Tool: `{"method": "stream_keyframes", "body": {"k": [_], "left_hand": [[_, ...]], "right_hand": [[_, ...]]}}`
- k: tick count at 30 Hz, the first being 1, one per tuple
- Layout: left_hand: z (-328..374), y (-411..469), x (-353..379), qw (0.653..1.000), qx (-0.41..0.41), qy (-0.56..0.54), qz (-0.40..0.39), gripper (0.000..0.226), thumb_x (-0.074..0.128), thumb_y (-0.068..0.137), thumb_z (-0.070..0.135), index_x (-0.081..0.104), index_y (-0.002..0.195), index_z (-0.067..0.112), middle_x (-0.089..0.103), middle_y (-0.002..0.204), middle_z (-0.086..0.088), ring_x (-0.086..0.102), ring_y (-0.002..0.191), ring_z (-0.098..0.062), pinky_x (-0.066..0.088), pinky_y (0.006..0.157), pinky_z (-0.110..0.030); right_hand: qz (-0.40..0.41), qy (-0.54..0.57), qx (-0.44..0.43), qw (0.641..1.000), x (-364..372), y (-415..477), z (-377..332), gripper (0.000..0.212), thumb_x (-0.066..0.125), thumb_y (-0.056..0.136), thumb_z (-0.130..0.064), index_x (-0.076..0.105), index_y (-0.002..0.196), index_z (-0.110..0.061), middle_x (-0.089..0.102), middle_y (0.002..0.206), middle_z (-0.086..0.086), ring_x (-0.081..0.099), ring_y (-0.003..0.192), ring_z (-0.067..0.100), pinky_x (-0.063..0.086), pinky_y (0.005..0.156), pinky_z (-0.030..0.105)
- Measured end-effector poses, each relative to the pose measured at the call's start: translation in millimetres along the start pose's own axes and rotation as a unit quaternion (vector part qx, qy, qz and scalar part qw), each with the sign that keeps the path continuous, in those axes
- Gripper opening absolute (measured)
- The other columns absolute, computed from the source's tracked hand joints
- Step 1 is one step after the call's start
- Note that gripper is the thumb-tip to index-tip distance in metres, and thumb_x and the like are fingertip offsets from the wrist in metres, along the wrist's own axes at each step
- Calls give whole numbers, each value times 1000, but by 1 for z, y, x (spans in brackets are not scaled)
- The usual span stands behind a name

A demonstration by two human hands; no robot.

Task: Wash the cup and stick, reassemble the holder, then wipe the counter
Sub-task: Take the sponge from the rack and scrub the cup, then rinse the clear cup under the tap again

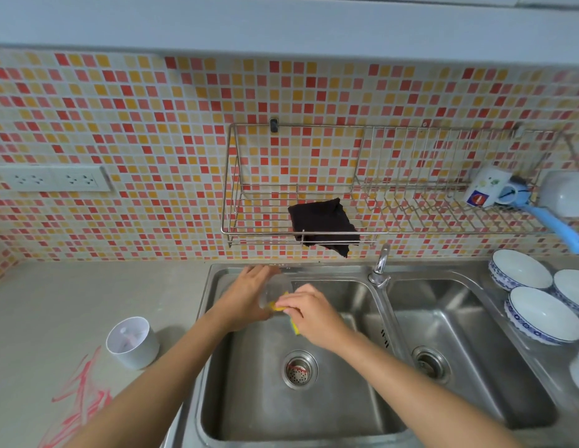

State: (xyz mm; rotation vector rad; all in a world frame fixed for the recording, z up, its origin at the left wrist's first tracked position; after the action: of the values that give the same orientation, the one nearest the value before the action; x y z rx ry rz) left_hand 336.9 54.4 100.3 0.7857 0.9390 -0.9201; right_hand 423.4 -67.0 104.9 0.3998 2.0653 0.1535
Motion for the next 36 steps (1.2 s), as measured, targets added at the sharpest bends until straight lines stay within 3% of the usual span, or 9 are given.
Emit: {"method": "stream_keyframes", "body": {"k": [2,4,9,11,18,23,28,31,36], "left_hand": [[2,-2,0,1000,1,-12,5,80,81,70,38,36,136,30,45,141,11,39,128,-12,35,102,-22],[4,-2,-4,999,-7,-37,17,81,81,69,35,36,137,30,46,140,10,40,128,-13,38,103,-25],[-4,-9,-6,998,-32,-36,26,82,82,69,43,38,136,28,47,139,9,41,125,-15,39,104,-27],[-9,-16,-3,997,-53,-50,32,82,82,70,40,37,137,28,45,141,9,40,129,-16,37,104,-27],[-32,-21,-18,989,-114,-83,53,90,87,62,33,36,135,29,45,140,7,40,126,-18,43,105,-36],[-41,-21,-33,983,-132,-97,82,88,88,62,33,38,134,29,48,138,6,42,121,-18,46,102,-39],[-48,-25,-42,980,-141,-100,94,87,88,63,33,37,134,31,48,138,7,43,121,-17,46,103,-39],[-53,-27,-43,978,-150,-109,94,86,88,64,33,37,133,32,47,138,8,42,123,-16,45,104,-39],[-61,-32,-40,977,-157,-112,88,85,88,63,34,37,132,33,48,138,7,44,123,-17,46,104,-43]], "right_hand": [[37,-122,-75,989,-9,3,1,34,67,79,1,72,108,-16,71,108,-5,56,98,21,51,86,32],[81,-165,-98,978,-10,0,2,39,72,71,4,73,104,-16,71,106,-6,59,94,22,55,79,33],[33,13,6,999,9,-5,-2,32,58,87,-1,72,110,-18,70,112,-8,53,94,21,43,91,22],[27,51,45,997,4,-5,-3,31,56,89,-6,73,110,-21,70,111,-11,54,95,16,43,93,25],[201,140,67,967,-69,44,-33,21,64,89,-17,73,108,-20,72,101,-7,64,91,9,52,82,27],[267,158,85,947,-99,110,-44,13,67,88,-18,69,101,-16,67,96,-9,59,88,3,44,74,9],[179,39,168,969,-71,169,-16,4,67,87,-17,65,85,-20,64,98,-2,60,88,13,52,78,28],[126,-44,196,972,-50,182,-3,15,65,88,-10,69,73,-12,69,85,5,64,75,17,52,63,28],[72,-75,231,967,-34,190,7,28,63,87,-13,64,59,-16,61,59,-3,60,55,13,45,46,22]]}}
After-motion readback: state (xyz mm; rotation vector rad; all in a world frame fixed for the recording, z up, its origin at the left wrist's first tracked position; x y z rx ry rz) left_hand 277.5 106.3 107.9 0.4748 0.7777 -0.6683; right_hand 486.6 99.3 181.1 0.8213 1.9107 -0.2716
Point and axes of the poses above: each hand's wrist, its own y-axis towards the middle knuckle, its own x-axis out of the palm, z = x × y, the point moved 5 cm from there along y, towards the middle knuckle
